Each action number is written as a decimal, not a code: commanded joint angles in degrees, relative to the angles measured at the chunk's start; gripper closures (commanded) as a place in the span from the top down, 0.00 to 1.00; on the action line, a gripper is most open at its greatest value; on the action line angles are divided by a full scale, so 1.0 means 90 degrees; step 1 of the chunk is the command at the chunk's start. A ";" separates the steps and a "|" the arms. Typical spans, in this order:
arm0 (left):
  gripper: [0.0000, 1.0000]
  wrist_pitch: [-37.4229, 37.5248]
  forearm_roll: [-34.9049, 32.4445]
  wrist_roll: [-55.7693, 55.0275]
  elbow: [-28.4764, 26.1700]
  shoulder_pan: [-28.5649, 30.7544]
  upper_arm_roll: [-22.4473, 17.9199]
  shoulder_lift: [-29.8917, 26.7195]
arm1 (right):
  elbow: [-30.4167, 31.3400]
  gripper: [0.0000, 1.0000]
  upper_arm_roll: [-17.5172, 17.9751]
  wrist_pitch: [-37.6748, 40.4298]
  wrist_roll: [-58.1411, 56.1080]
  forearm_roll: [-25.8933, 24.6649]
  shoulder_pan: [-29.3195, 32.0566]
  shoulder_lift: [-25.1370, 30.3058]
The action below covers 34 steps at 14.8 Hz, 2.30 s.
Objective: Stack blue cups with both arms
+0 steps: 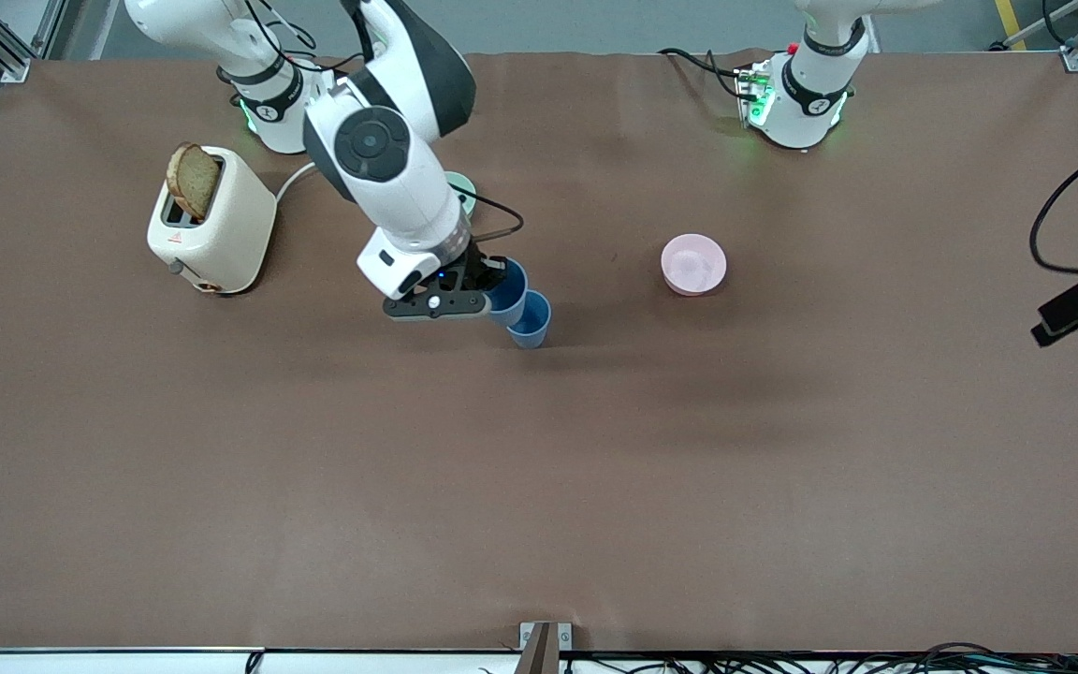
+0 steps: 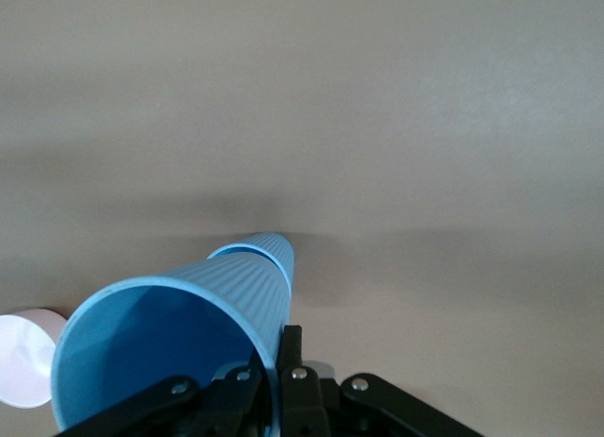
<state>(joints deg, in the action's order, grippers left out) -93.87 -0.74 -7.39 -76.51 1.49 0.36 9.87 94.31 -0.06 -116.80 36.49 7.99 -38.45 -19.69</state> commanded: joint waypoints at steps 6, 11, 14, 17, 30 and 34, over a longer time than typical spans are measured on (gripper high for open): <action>1.00 -0.0078 0.0239 0.0001 -0.0473 -0.0205 -0.0167 -0.0345 | 0.0497 0.02 -0.0081 -0.0645 0.0292 -0.0038 -0.0405 -0.0156; 1.00 -0.0185 0.0258 -0.0009 -0.0629 -0.0205 -0.0157 -0.0374 | 0.0644 0.02 -0.0081 -0.0899 0.0282 -0.0038 -0.0474 -0.0263; 1.00 -0.0185 0.0297 -0.0009 -0.0669 -0.0195 -0.0157 -0.0374 | 0.0751 0.03 -0.0081 -0.1132 0.0282 -0.0048 -0.0493 -0.0341; 1.00 -0.0185 0.0288 0.0001 -0.0659 -0.0224 -0.0157 -0.0325 | 0.0761 0.16 -0.0081 -0.1240 0.0263 -0.0155 -0.0493 -0.0351; 1.00 0.0205 0.0356 0.0859 -0.0639 -0.0186 -0.0157 -0.0433 | 0.0771 0.97 -0.0140 0.0555 -0.0038 -0.0350 0.1525 0.1639; 1.00 0.0186 0.0317 0.0538 -0.0630 -0.0195 -0.0167 -0.0443 | 0.0761 0.97 -0.0140 0.1228 -0.1599 -0.0487 0.2960 0.2206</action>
<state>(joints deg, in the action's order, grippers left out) -92.77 1.72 -1.94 -81.65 0.05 -0.67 7.12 98.84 -2.71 -107.35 26.78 4.41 -17.47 -2.82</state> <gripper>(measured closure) 0.000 0.031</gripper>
